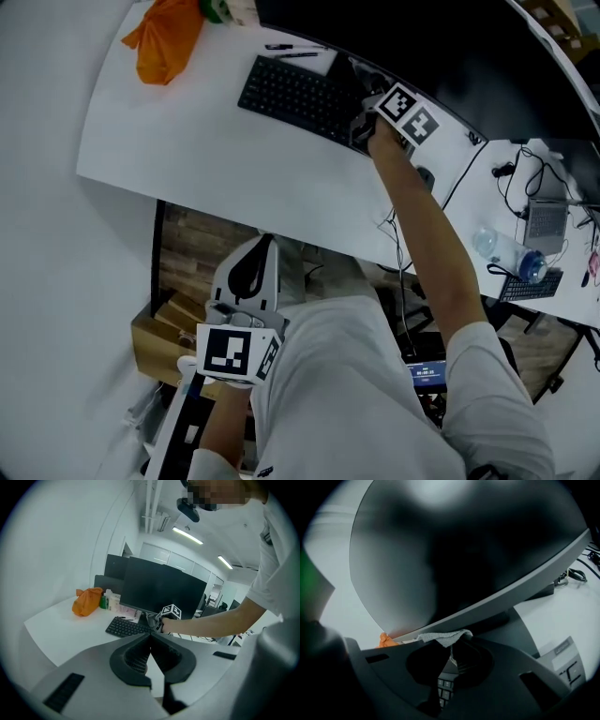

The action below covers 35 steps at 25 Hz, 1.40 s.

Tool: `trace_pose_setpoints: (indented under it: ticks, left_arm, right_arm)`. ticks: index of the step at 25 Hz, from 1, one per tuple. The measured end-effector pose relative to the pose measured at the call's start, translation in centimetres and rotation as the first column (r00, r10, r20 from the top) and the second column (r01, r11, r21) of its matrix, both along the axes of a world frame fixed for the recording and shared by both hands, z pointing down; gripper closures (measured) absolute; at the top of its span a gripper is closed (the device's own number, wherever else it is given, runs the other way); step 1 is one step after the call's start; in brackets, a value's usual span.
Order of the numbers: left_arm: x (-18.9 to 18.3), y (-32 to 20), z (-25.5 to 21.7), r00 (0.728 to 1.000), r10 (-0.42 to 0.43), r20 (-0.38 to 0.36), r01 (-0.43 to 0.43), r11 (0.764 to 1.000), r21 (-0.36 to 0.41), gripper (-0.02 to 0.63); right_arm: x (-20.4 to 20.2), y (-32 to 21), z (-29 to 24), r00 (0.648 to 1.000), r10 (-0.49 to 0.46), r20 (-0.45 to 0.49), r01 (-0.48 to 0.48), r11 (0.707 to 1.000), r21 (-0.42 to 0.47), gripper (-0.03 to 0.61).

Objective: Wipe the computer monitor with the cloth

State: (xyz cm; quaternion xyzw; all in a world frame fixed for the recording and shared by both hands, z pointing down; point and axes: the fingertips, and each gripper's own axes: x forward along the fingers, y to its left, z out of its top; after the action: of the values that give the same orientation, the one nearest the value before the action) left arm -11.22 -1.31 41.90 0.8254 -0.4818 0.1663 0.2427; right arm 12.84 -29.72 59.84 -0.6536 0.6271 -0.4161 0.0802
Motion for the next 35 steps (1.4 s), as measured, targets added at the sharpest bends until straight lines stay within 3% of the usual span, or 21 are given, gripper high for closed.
trace_pose_setpoints:
  ticks: [15, 23, 30, 35]
  left_arm:
    - [7.2, 0.1, -0.5, 0.994, 0.111, 0.004, -0.111, 0.994, 0.023, 0.595]
    - [10.4, 0.2, -0.7, 0.985, 0.171, 0.006, -0.171, 0.985, 0.032, 0.594]
    - [12.7, 0.6, -1.0, 0.977, 0.214, 0.007, -0.214, 0.976, 0.040, 0.595]
    - [14.0, 0.9, -1.2, 0.971, 0.238, 0.011, -0.238, 0.970, 0.046, 0.595]
  right_arm:
    - [10.1, 5.5, 0.8, 0.992, 0.123, 0.021, -0.123, 0.992, -0.013, 0.561]
    - [16.2, 9.2, 1.2, 0.965, 0.253, 0.062, -0.252, 0.967, -0.024, 0.561]
    - [22.0, 12.8, 1.3, 0.935, 0.350, 0.054, -0.349, 0.937, -0.023, 0.561]
    - [24.1, 14.6, 0.8, 0.940, 0.342, -0.014, -0.342, 0.940, -0.001, 0.561]
